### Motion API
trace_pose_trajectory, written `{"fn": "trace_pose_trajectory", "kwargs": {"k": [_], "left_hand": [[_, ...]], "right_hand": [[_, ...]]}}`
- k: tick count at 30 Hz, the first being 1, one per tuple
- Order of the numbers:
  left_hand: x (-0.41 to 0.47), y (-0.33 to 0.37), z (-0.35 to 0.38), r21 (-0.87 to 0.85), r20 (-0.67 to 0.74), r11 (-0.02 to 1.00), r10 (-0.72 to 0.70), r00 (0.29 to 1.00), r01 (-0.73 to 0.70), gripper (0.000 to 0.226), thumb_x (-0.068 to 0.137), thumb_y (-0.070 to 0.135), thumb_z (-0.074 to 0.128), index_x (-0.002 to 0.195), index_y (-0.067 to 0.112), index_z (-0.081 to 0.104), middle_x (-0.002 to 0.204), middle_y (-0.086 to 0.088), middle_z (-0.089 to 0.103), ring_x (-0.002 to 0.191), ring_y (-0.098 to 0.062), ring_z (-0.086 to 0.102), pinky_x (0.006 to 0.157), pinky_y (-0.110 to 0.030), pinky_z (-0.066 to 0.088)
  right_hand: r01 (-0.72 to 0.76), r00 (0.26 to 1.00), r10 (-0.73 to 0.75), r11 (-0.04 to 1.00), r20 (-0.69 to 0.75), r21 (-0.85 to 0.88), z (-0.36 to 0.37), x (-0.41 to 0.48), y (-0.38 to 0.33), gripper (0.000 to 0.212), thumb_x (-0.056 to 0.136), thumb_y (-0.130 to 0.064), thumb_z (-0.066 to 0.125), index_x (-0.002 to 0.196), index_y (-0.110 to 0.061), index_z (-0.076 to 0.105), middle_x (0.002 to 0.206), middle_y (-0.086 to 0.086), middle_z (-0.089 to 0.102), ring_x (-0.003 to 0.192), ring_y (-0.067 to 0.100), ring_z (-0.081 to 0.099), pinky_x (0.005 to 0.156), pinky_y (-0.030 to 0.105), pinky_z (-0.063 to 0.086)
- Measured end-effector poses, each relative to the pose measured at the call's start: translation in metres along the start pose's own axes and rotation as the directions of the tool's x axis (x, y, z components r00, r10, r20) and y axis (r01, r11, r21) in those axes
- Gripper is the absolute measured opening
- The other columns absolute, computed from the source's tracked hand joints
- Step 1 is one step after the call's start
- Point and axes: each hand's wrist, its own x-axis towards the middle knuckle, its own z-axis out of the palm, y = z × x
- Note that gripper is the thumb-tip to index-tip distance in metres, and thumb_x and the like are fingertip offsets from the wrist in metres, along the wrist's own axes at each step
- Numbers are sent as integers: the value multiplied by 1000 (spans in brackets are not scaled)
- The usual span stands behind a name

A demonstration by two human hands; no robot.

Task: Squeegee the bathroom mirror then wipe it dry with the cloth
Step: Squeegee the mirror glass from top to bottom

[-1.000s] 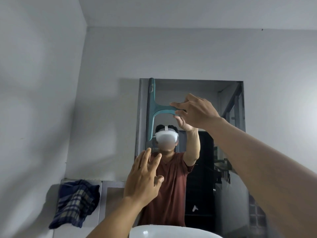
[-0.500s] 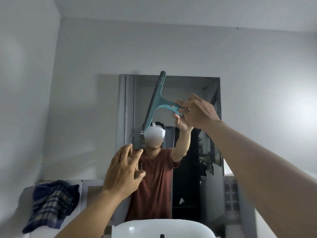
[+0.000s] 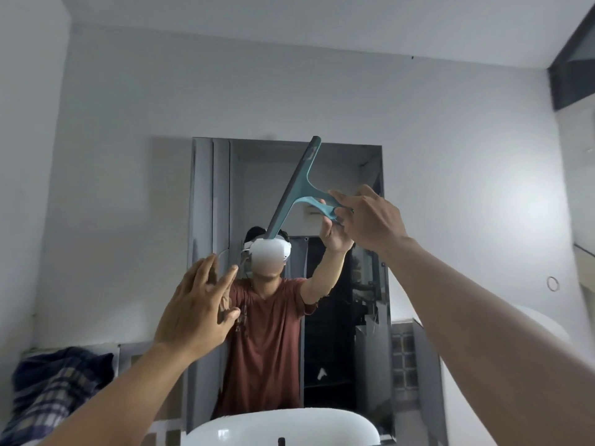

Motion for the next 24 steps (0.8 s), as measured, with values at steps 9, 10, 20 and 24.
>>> {"fn": "trace_pose_trajectory", "kwargs": {"k": [9,10,20,24], "left_hand": [[-27,13,20,-12,-4,997,81,997,-81,86,74,39,83,149,14,47,149,-21,42,137,-41,42,106,-51,49],[-28,13,22,-14,-9,997,73,997,-74,87,74,38,83,149,14,47,150,-22,42,137,-41,42,106,-51,48],[-35,20,34,-39,16,998,59,998,-58,101,70,50,85,153,14,40,156,-23,35,144,-42,33,112,-54,37],[-35,19,31,-58,21,996,66,998,-65,102,67,45,89,151,12,42,154,-25,38,143,-43,35,113,-55,37]], "right_hand": [[-37,999,37,999,22,15,-9,-9,4,41,104,-41,41,145,-42,47,110,-1,53,91,23,62,81,40,55],[-43,999,43,999,26,13,-11,-10,6,41,104,-41,41,145,-41,46,111,0,53,92,24,62,81,39,54],[-156,988,155,987,27,45,-15,-25,30,39,105,-36,40,143,-37,51,114,1,53,93,24,62,80,38,53],[-212,977,211,976,16,57,-10,-34,30,42,105,-37,38,146,-39,46,107,0,48,85,22,56,72,33,45]]}}
